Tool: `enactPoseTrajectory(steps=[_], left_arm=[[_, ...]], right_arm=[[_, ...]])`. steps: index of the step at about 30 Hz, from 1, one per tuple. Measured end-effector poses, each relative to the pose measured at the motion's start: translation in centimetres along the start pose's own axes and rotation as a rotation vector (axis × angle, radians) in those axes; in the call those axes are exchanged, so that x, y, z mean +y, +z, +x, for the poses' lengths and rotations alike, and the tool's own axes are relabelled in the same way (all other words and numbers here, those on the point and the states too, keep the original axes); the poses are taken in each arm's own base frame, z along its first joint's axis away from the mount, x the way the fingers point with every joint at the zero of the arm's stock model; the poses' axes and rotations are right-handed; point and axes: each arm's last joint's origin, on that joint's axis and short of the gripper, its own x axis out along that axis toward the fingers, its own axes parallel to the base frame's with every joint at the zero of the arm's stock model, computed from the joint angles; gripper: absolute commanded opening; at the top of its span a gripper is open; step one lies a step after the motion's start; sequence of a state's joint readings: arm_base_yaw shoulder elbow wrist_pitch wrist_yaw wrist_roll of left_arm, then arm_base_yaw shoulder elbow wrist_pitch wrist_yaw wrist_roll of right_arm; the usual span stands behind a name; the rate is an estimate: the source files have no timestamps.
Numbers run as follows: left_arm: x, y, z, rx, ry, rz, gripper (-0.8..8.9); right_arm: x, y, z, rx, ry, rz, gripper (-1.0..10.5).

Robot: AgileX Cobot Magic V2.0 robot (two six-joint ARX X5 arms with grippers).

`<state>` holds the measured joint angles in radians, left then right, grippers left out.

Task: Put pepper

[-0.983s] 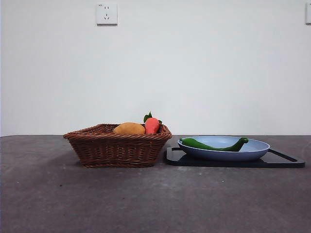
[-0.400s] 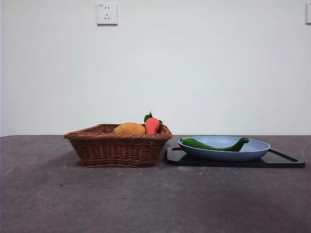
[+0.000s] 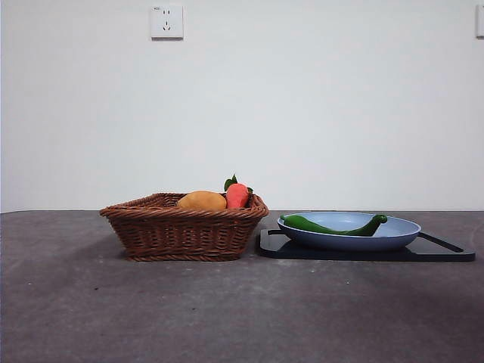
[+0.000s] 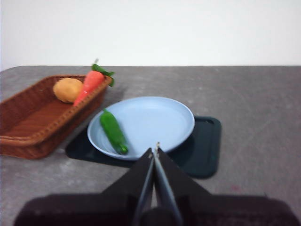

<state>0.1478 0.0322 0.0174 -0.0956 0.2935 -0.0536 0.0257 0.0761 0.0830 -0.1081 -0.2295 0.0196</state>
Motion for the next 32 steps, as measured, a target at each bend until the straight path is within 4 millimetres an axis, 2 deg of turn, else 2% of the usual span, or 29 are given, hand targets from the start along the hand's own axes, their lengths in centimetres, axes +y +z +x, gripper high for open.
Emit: enactPoseTrajectory(steps=[4, 9, 32], left_arm=[[0.0, 0.0, 0.0, 0.0, 0.0, 0.0, 0.08], [0.0, 0.0, 0.0, 0.0, 0.0, 0.0, 0.08], [0.0, 0.0, 0.0, 0.0, 0.0, 0.0, 0.08]], right_arm=[[-0.2, -1.4, 0.2, 0.019, -0.041, 0.027, 0.1], [-0.2, -2.2, 0.2, 0.041, -0.051, 0.046, 0.1], [-0.2, -2.2, 0.1, 0.035, -0.052, 0.056, 0.1]])
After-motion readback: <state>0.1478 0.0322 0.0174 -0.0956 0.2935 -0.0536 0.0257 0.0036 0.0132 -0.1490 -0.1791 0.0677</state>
